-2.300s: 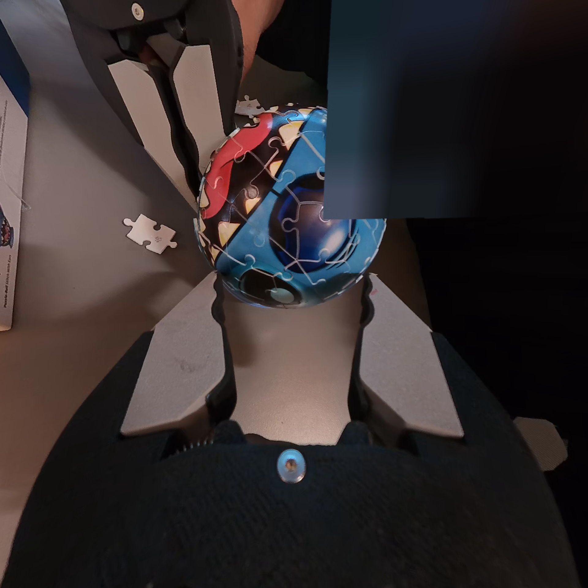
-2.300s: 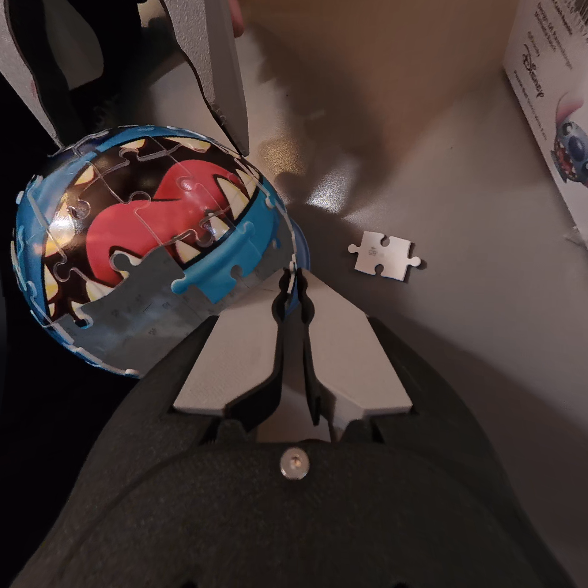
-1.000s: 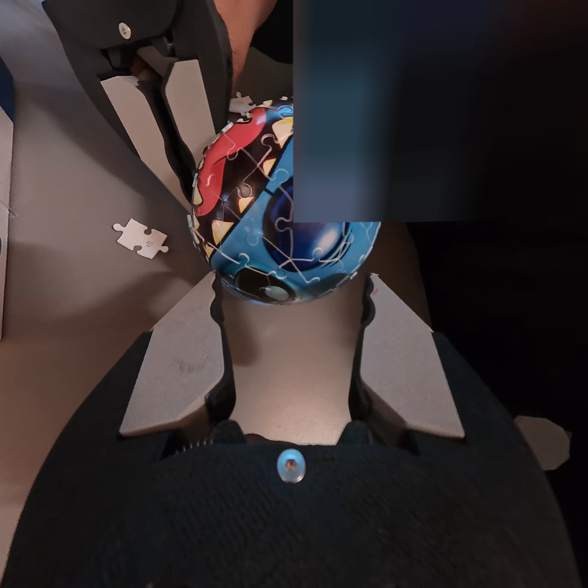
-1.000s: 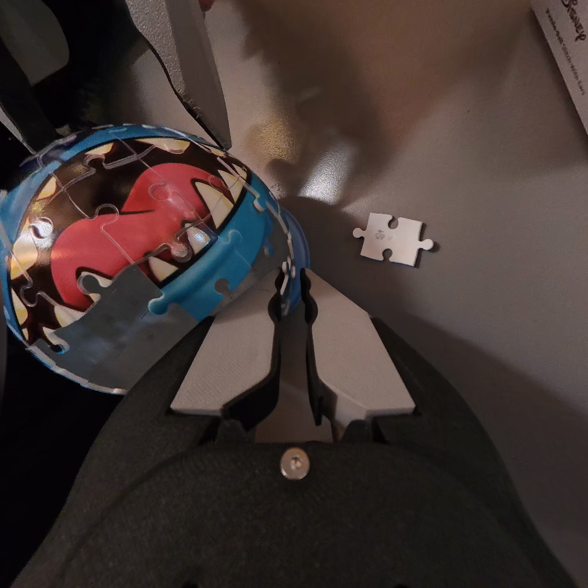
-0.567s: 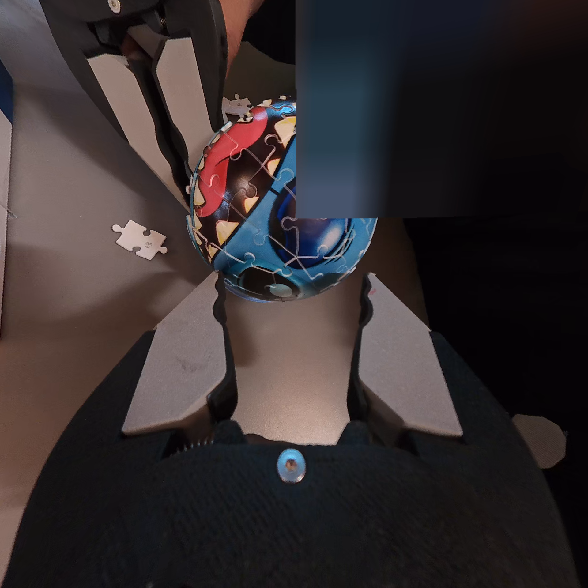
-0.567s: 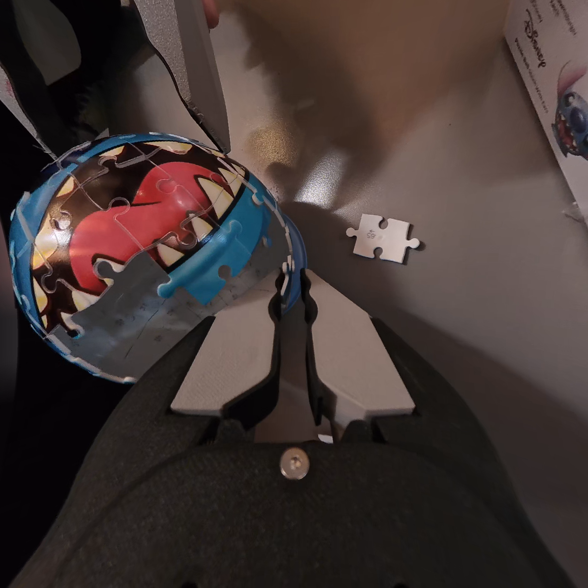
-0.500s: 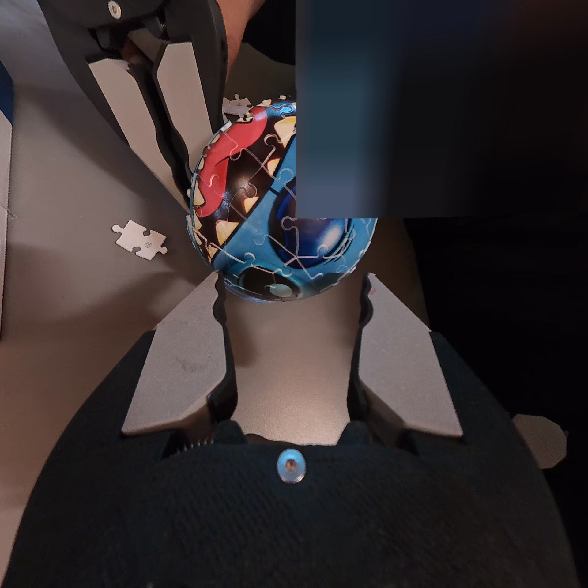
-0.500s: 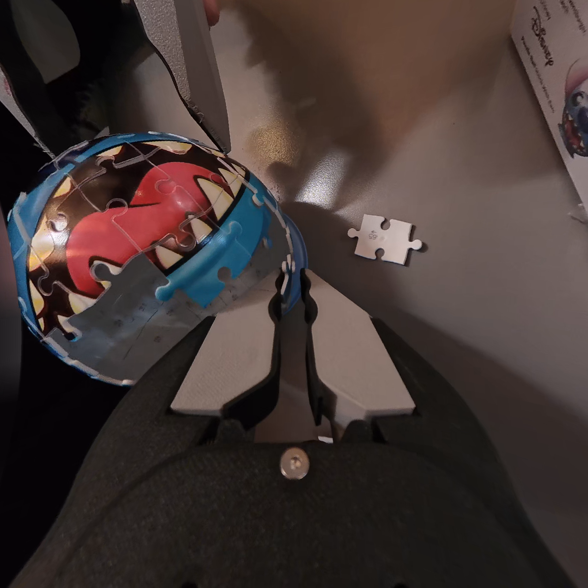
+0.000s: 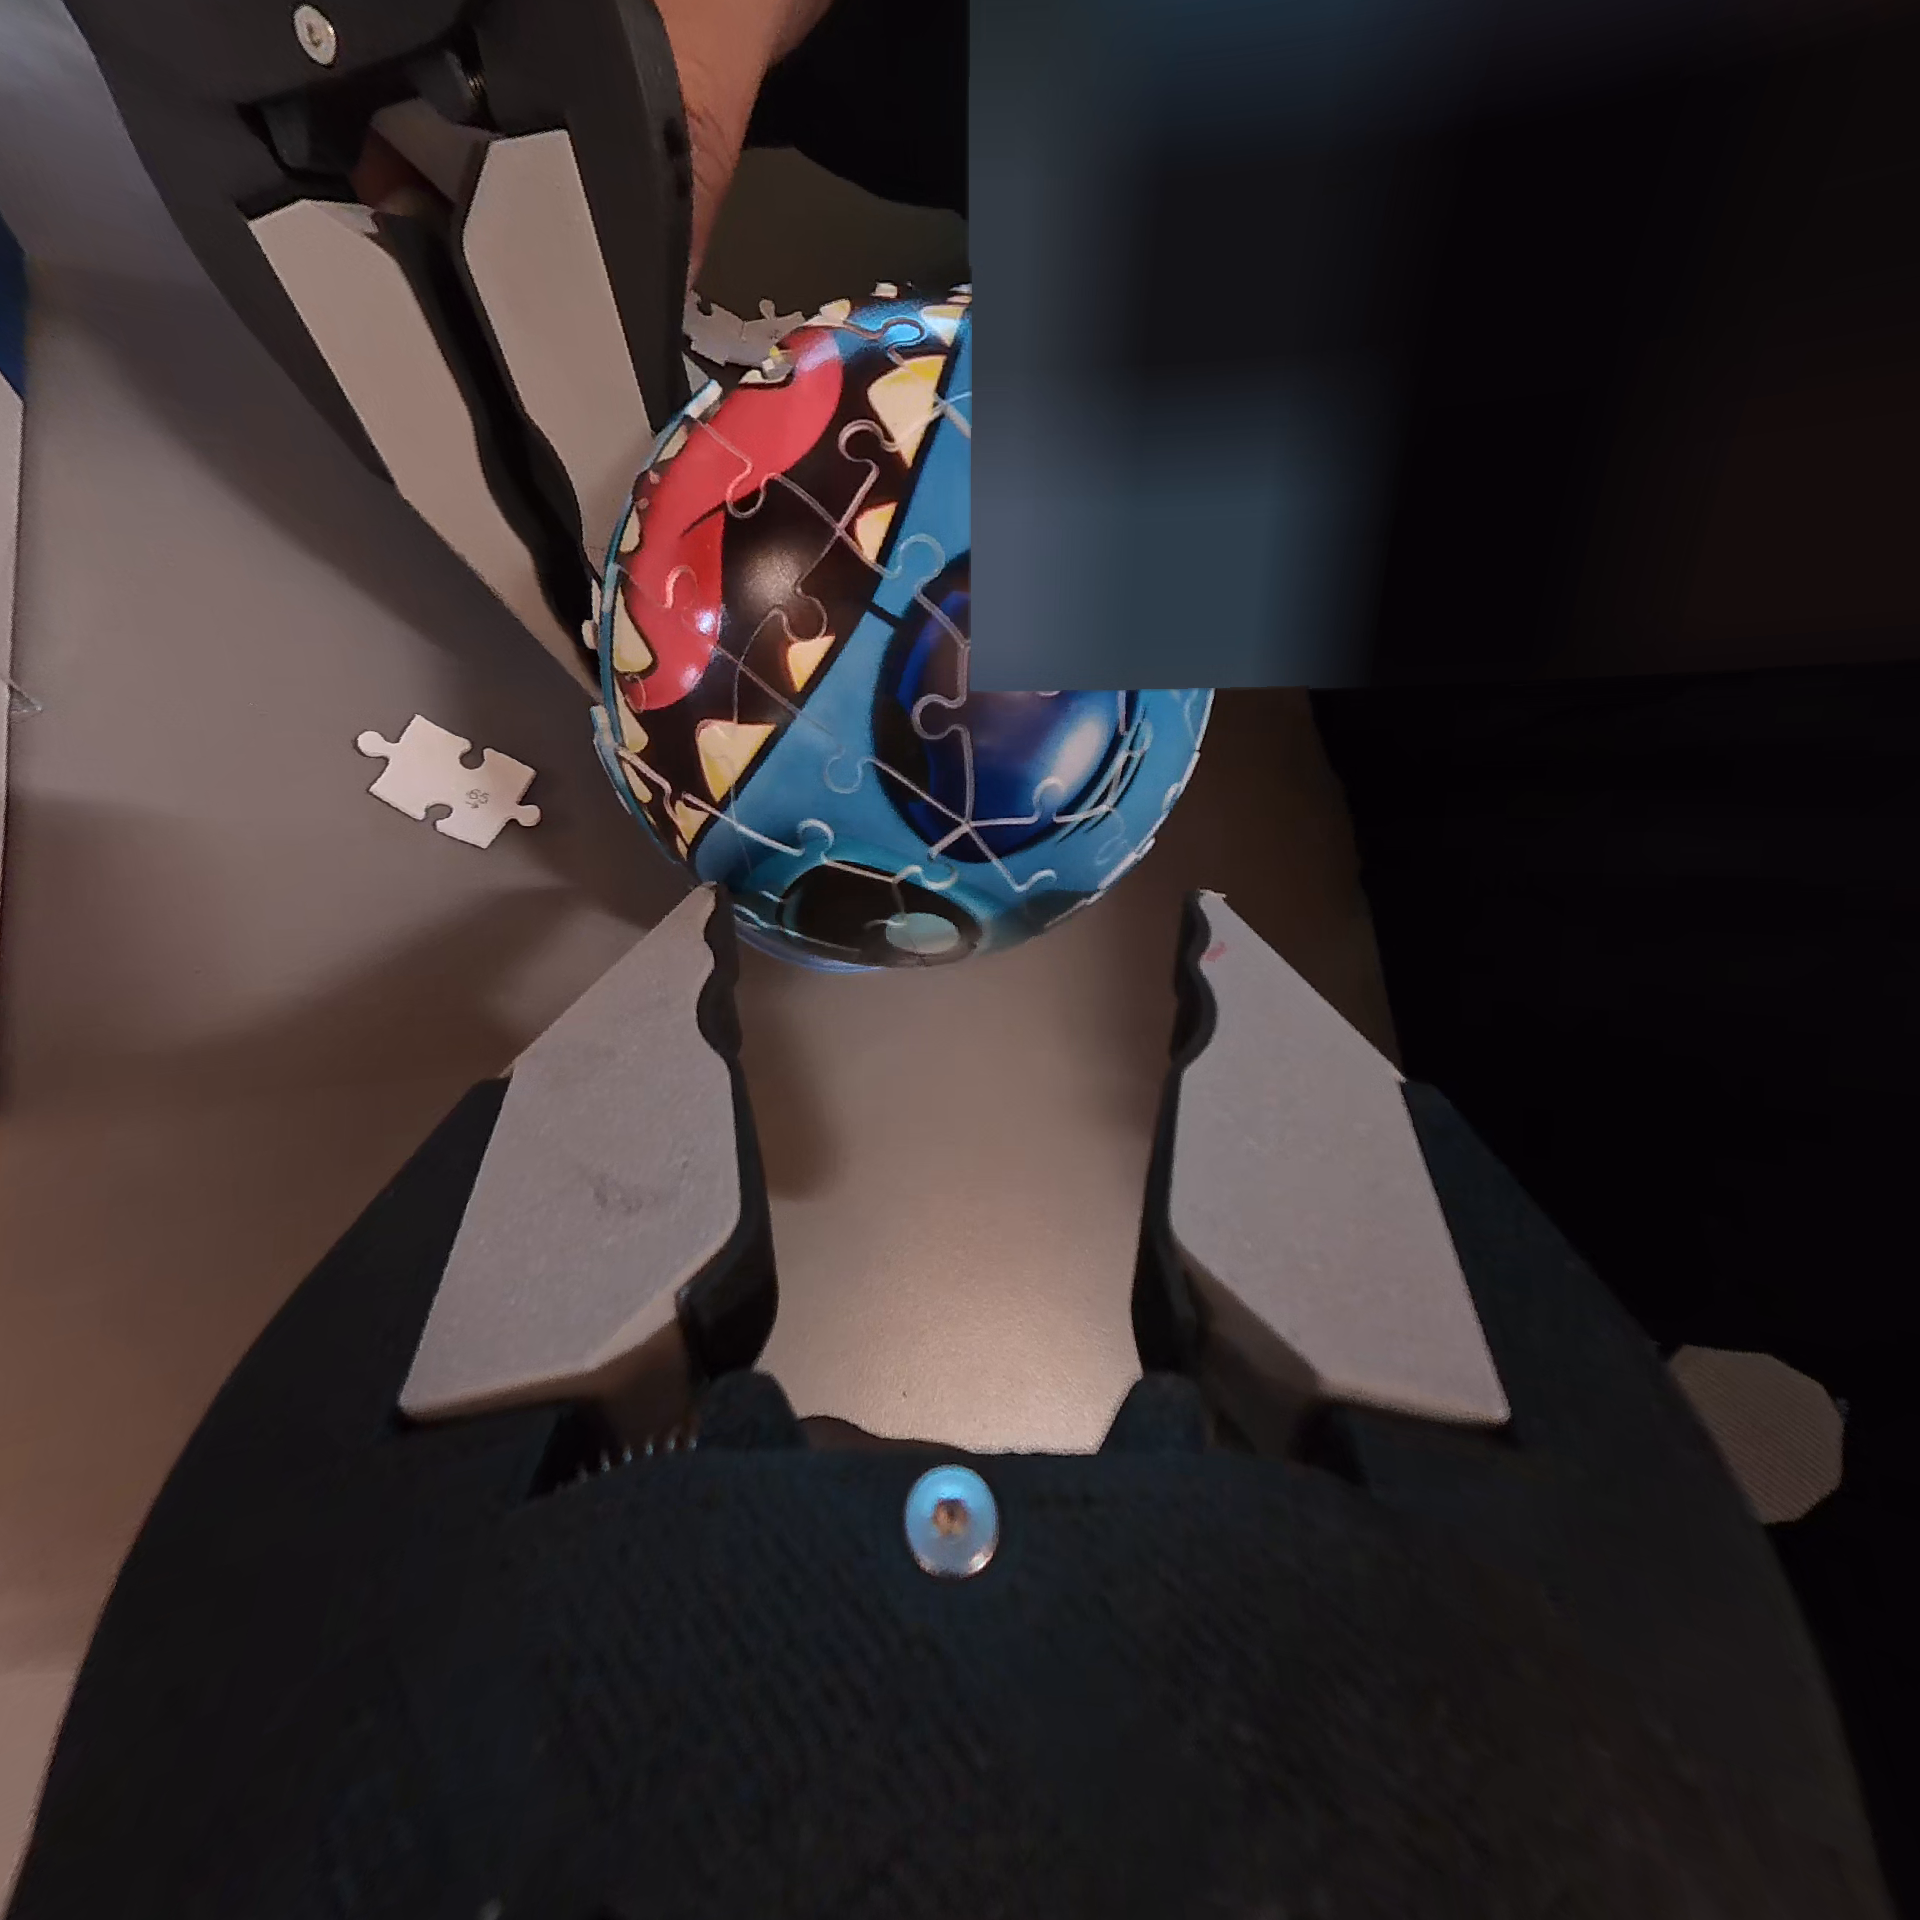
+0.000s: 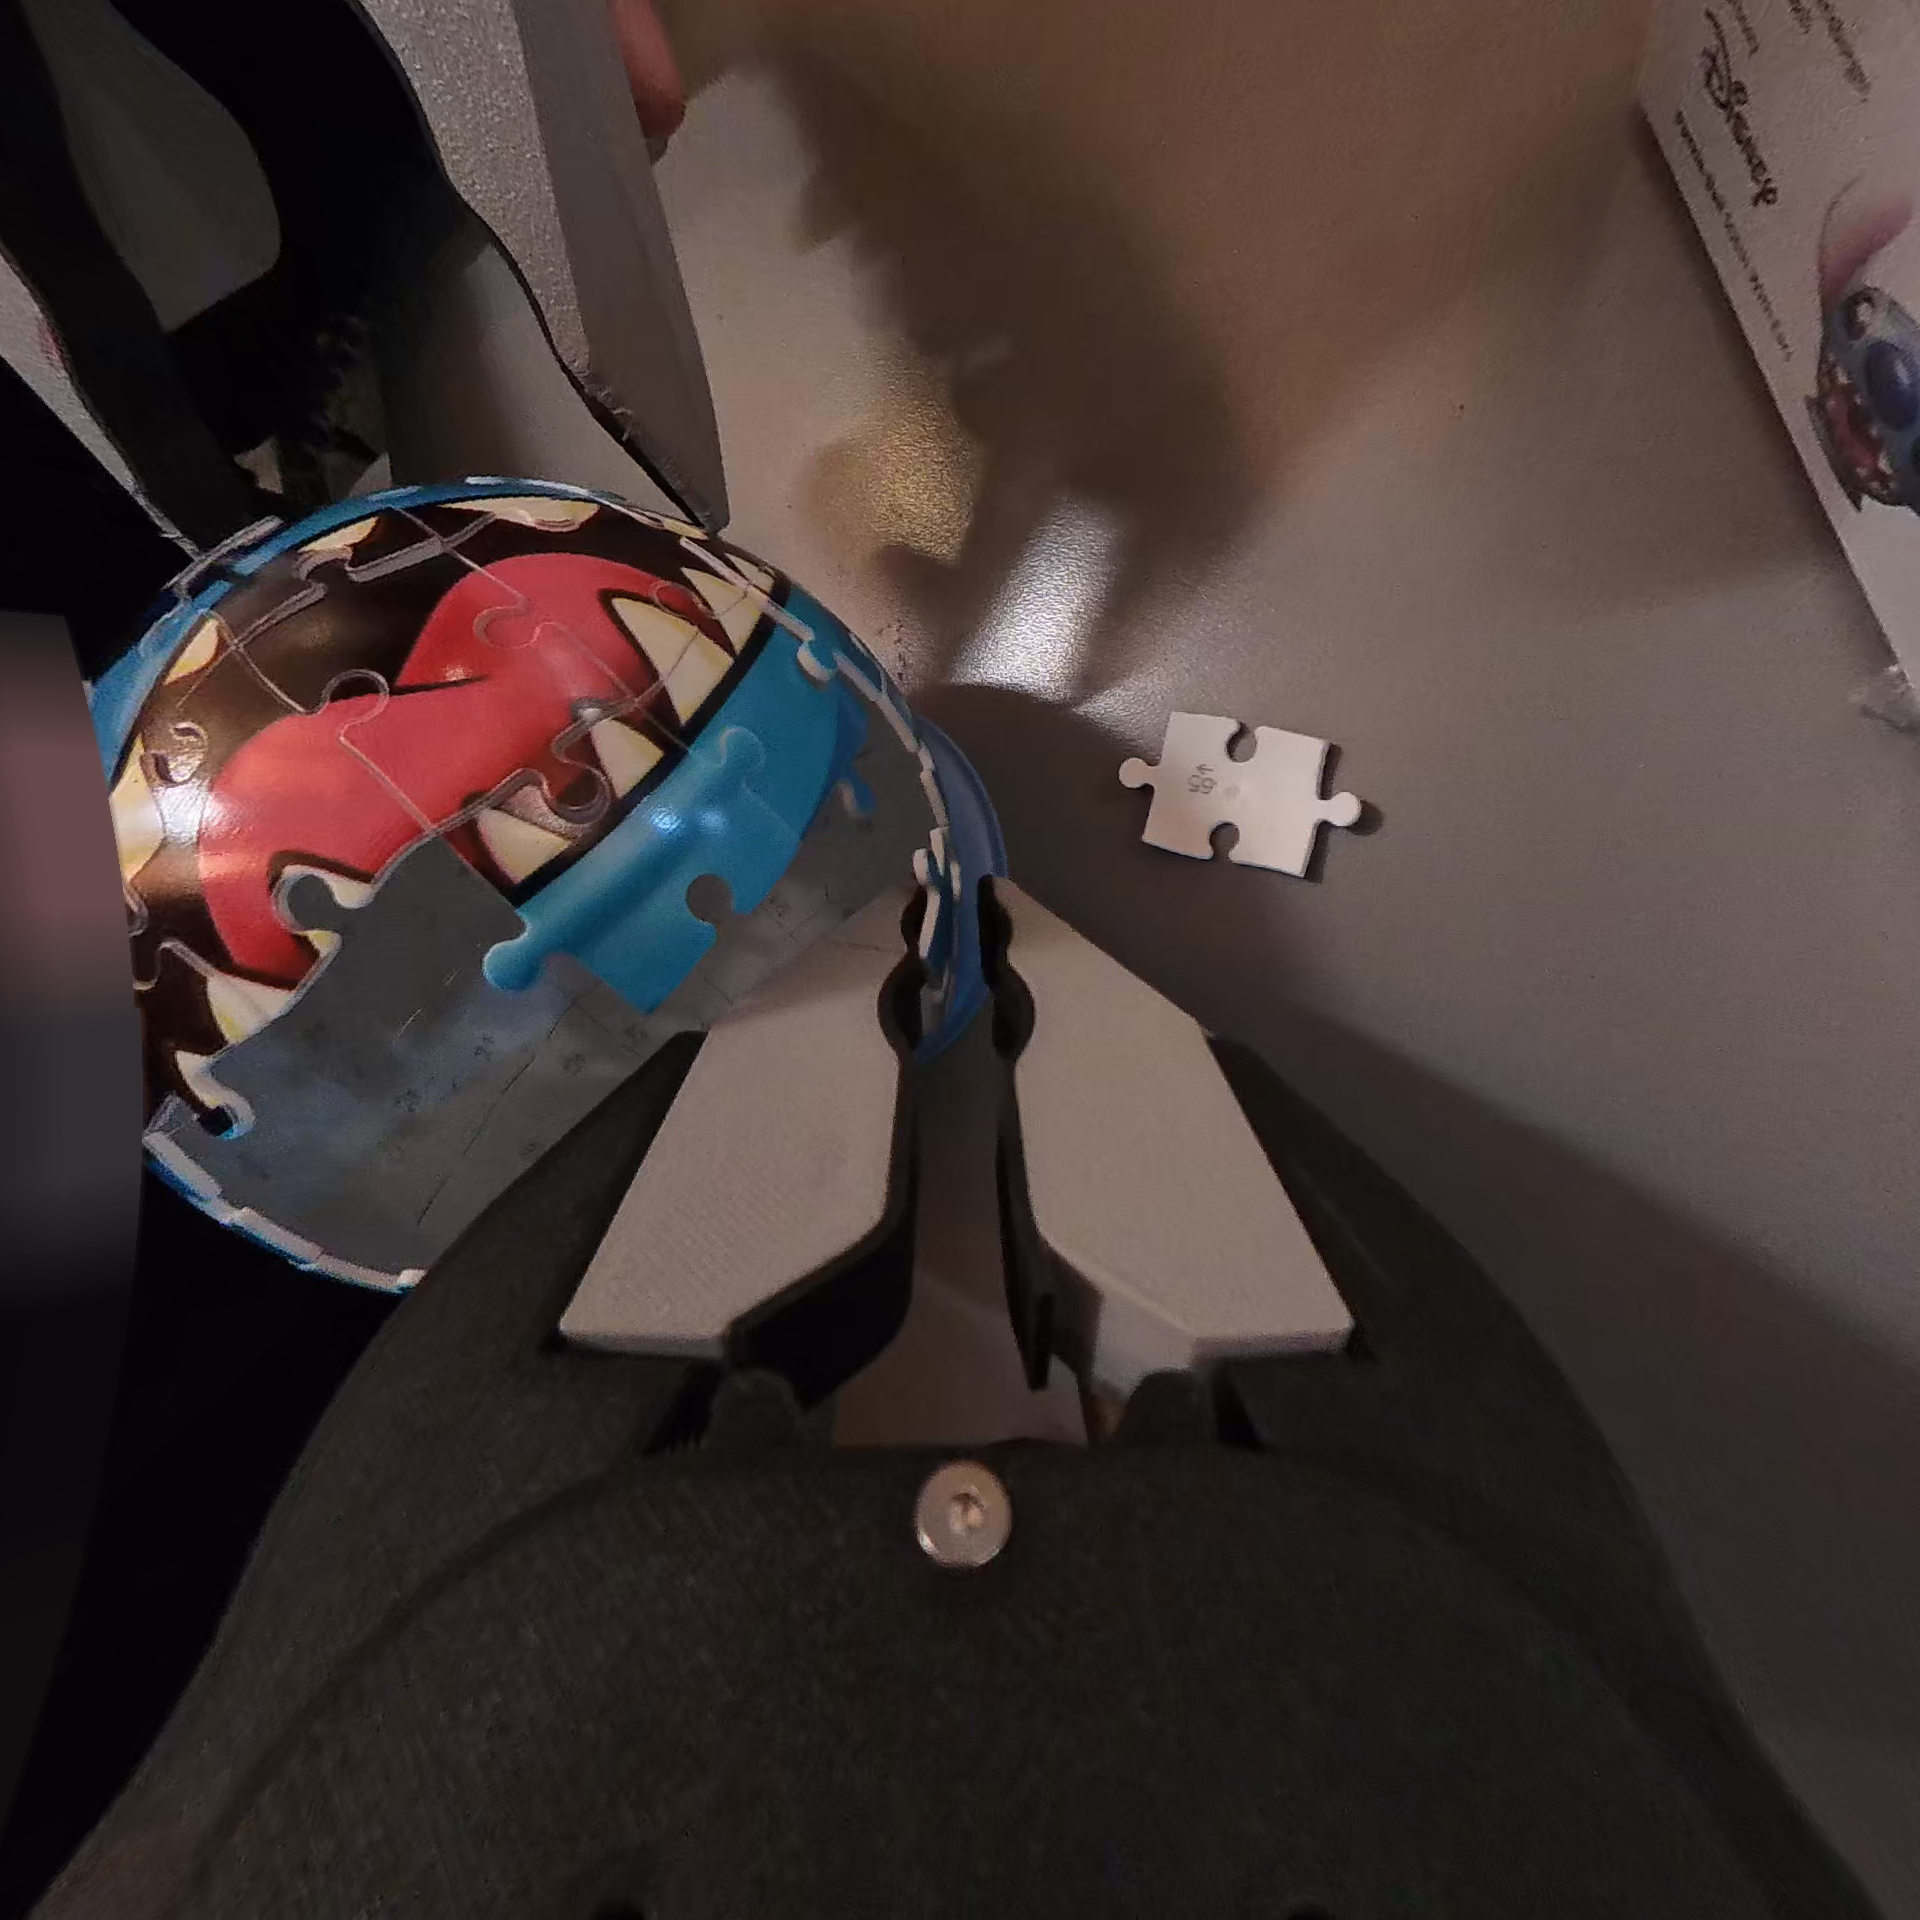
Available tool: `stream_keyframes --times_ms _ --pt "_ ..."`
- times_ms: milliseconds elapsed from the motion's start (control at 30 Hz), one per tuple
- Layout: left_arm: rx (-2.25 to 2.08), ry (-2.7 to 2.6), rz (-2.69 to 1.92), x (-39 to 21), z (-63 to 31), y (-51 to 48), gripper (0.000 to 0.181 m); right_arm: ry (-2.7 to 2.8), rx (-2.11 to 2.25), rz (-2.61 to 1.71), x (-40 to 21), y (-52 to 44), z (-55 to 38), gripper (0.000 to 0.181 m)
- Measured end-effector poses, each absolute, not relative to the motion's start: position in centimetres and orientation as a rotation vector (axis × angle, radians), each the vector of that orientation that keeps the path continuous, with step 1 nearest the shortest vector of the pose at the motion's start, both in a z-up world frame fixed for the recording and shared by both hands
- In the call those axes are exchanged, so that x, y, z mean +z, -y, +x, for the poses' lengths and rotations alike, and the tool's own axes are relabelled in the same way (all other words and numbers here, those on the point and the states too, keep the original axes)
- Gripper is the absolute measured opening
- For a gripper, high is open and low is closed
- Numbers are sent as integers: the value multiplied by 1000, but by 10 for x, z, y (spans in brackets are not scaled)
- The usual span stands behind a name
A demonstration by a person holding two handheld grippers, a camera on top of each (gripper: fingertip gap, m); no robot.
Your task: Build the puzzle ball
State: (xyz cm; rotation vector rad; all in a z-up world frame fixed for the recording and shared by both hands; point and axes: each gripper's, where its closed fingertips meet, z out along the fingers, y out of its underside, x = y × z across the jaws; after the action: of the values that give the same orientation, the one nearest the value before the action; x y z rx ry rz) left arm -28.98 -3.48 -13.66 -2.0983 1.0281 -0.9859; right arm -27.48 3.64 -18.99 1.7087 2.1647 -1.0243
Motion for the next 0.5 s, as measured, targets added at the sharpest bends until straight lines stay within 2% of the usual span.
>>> stream_keyframes --times_ms 500 --pt "-996 -1025 -2097 -137 -288 34 82 -2174 -1034 1642 -191 -32 -274 2"
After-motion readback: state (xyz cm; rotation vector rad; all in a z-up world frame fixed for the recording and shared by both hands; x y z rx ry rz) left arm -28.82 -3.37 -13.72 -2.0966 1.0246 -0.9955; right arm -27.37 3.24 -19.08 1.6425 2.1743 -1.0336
